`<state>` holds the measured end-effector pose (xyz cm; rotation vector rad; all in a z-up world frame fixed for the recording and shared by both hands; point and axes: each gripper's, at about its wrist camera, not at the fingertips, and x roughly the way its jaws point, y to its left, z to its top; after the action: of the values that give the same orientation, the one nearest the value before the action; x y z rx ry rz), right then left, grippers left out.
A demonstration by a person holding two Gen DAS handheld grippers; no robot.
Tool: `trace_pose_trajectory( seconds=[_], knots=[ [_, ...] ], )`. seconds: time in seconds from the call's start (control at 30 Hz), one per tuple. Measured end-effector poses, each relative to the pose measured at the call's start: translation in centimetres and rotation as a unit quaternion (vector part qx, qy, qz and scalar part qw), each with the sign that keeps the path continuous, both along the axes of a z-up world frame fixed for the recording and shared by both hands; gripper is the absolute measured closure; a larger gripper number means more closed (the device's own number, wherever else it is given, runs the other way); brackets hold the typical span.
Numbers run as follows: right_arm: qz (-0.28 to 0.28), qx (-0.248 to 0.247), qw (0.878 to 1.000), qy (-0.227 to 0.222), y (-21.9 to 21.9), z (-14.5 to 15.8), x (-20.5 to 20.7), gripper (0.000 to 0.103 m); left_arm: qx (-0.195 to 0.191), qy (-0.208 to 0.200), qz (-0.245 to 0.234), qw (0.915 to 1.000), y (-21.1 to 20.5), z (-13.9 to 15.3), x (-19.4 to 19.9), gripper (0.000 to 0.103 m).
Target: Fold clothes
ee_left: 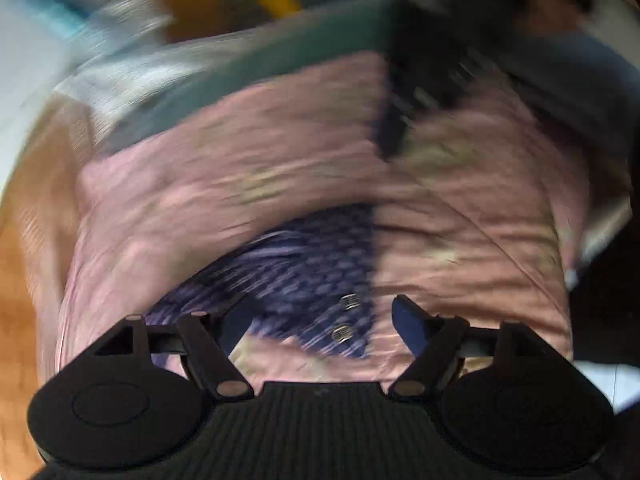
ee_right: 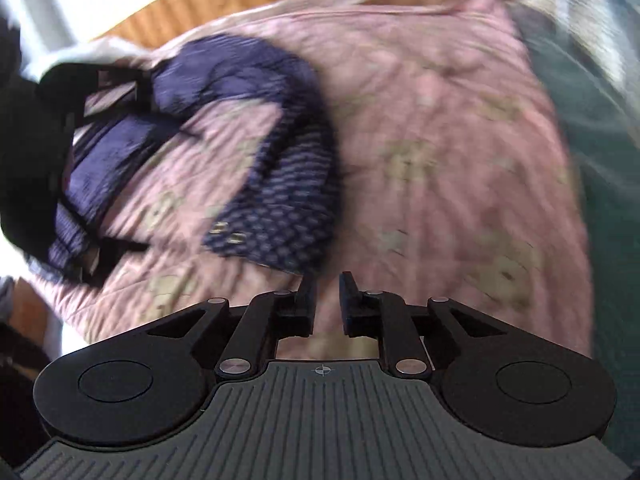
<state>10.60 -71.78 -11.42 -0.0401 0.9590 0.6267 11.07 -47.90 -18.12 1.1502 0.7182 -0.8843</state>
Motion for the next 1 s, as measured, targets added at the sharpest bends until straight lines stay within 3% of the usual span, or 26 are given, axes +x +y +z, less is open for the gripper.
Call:
trace_pose_trajectory(
  seconds=[0.1,0.13,0.17,0.2,0.23,0.27,0.37,0.4,0.43,0.5,0.53,0.57,0.6,0.63,0.73,0.8,0.83,0.87,0.9,0.93,1.0],
  knots=[
    [-0.047,0.006,0.999,0.011,-2.0,-0.6,-0.6,0.080,0.012,0.014,-0.016,0.9997,-0.4,-3.0,0.6,0.024],
    [-0.061,0.012,0.998,0.016,-2.5,-0.8,-0.8,0.079,-0.001,0.030,-0.008,0.9995,-0.4,-3.0,1.2,0.017],
    [-0.074,0.017,0.997,0.021,-2.9,-1.0,-1.0,0.077,-0.017,0.052,0.003,0.9985,-0.4,-2.8,1.9,0.035],
    [-0.086,0.022,0.996,0.025,-3.2,-1.2,-1.2,0.076,-0.033,0.074,0.015,0.9966,-0.4,-2.6,2.6,0.059],
    [-0.094,0.027,0.995,0.028,-3.2,-1.3,-1.3,0.076,-0.049,0.080,0.032,0.9951,-0.3,-1.9,3.2,0.097],
    [-0.102,0.032,0.994,0.032,-3.3,-1.5,-1.4,0.076,-0.065,0.082,0.051,0.9932,-0.1,-0.9,3.7,0.102],
    [-0.122,0.047,0.991,0.038,-3.4,-1.7,-1.5,0.076,-0.133,0.066,0.129,0.9805,1.8,3.5,5.9,0.103],
    [-0.124,0.052,0.990,0.035,-3.3,-1.5,-1.3,0.076,-0.170,0.055,0.172,0.9687,3.4,5.8,7.0,0.103],
    [-0.122,0.055,0.991,0.031,-3.0,-1.3,-0.9,0.076,-0.209,0.041,0.225,0.9509,5.6,8.1,8.2,0.103],
    [-0.112,0.061,0.992,0.022,-2.0,-0.9,-0.3,0.076,-0.281,0.008,0.333,0.9002,11.2,12.6,10.5,0.103],
    [-0.104,0.067,0.992,0.019,-1.4,-0.8,0.2,0.075,-0.304,-0.003,0.382,0.8726,14.5,14.0,11.4,0.103],
    [-0.098,0.074,0.992,0.018,-0.7,-0.7,0.6,0.074,-0.317,0.000,0.420,0.8502,17.7,14.9,12.0,0.103],
    [-0.093,0.088,0.991,0.023,0.0,-0.7,1.2,0.072,-0.320,0.004,0.446,0.8362,20.3,15.1,12.2,0.103],
    [-0.092,0.104,0.990,0.031,0.7,-0.8,1.7,0.067,-0.312,0.004,0.457,0.8328,21.9,14.9,12.0,0.103],
    [-0.116,0.173,0.975,0.081,2.8,-1.8,3.7,0.053,-0.246,0.039,0.432,0.8668,21.7,11.2,10.2,0.101],
    [-0.153,0.243,0.948,0.139,4.1,-3.3,5.0,0.051,-0.200,0.065,0.410,0.8877,21.3,8.6,9.0,0.092],
    [-0.173,0.277,0.930,0.167,4.7,-4.1,5.6,0.050,-0.173,0.063,0.386,0.9042,20.4,7.2,8.0,0.084],
    [-0.197,0.309,0.910,0.195,5.3,-5.1,5.9,0.048,-0.143,0.045,0.354,0.9232,19.3,6.0,6.9,0.066],
    [-0.218,0.336,0.889,0.221,6.0,-6.0,6.2,0.047,-0.111,0.023,0.321,0.9403,18.2,4.8,5.9,0.054],
    [-0.232,0.348,0.876,0.238,7.0,-6.6,6.5,0.047,-0.086,-0.008,0.289,0.9535,17.2,3.8,5.2,0.038],
    [-0.241,0.344,0.874,0.245,8.6,-7.0,6.8,0.047,-0.046,-0.062,0.228,0.9706,16.0,1.7,4.4,0.028]
  ],
)
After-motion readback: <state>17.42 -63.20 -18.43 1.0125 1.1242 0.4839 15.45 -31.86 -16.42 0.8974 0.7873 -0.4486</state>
